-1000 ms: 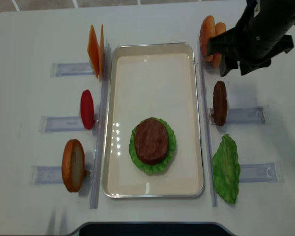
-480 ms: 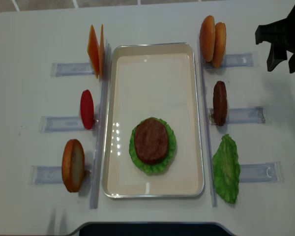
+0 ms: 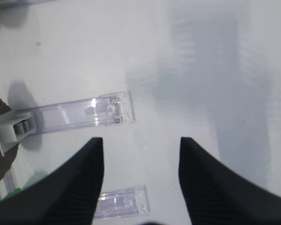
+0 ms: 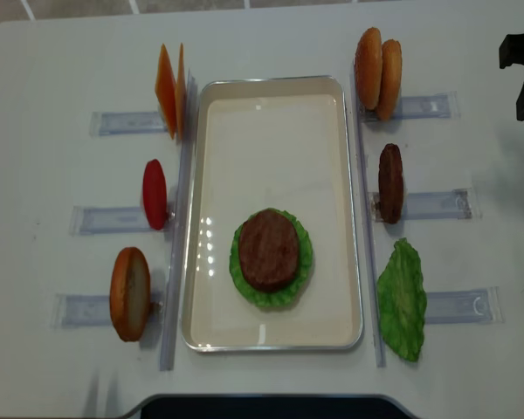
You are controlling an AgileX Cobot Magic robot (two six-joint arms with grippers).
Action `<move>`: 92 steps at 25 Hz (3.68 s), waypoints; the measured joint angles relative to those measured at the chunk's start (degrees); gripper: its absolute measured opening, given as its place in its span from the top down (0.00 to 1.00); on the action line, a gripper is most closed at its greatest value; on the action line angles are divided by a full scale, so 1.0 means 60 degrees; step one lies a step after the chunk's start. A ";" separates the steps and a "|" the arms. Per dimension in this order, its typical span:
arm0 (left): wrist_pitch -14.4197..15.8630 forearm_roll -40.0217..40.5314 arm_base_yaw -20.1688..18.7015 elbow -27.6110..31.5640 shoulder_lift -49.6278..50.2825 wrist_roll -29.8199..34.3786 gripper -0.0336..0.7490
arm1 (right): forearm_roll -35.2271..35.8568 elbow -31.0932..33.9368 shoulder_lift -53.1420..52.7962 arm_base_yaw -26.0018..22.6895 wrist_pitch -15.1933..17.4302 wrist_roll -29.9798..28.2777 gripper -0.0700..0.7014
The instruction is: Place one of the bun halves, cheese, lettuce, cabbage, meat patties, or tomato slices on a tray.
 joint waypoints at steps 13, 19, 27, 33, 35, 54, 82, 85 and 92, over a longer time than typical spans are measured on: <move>0.0000 0.0000 0.0000 0.0000 0.0000 0.0000 0.68 | -0.0380 0.0267 -0.0364 -0.0088 -0.0012 -0.0165 0.42; 0.0000 0.0000 0.0000 0.0000 0.0000 0.0000 0.68 | -0.0388 0.1455 -0.1604 -0.0088 0.0006 -0.0151 0.42; 0.0000 0.0000 0.0000 0.0000 0.0000 0.0000 0.68 | -0.0388 0.3193 -0.3598 -0.0088 0.0005 -0.0171 0.42; 0.0000 0.0000 0.0000 0.0000 0.0000 0.0000 0.68 | -0.0388 0.4441 -0.5346 -0.0088 0.0023 -0.0171 0.42; 0.0000 0.0000 0.0000 0.0000 0.0000 0.0000 0.68 | -0.0409 0.4740 -0.5962 -0.0088 0.0023 -0.0171 0.42; 0.0000 0.0000 0.0000 0.0000 0.0000 0.0000 0.68 | -0.0416 0.6844 -1.1981 -0.0088 -0.0208 -0.0334 0.42; 0.0000 -0.0008 0.0000 0.0000 0.0000 0.0000 0.68 | -0.0524 0.7588 -1.4870 -0.0088 -0.0868 -0.0770 0.42; 0.0000 -0.0008 0.0000 0.0000 0.0000 0.0000 0.68 | -0.0524 0.7621 -1.4870 -0.0088 -0.0836 -0.0955 0.43; 0.0000 -0.0008 0.0000 0.0000 0.0000 0.0000 0.68 | -0.0381 0.7621 -1.4870 -0.0088 -0.0829 -0.1038 0.44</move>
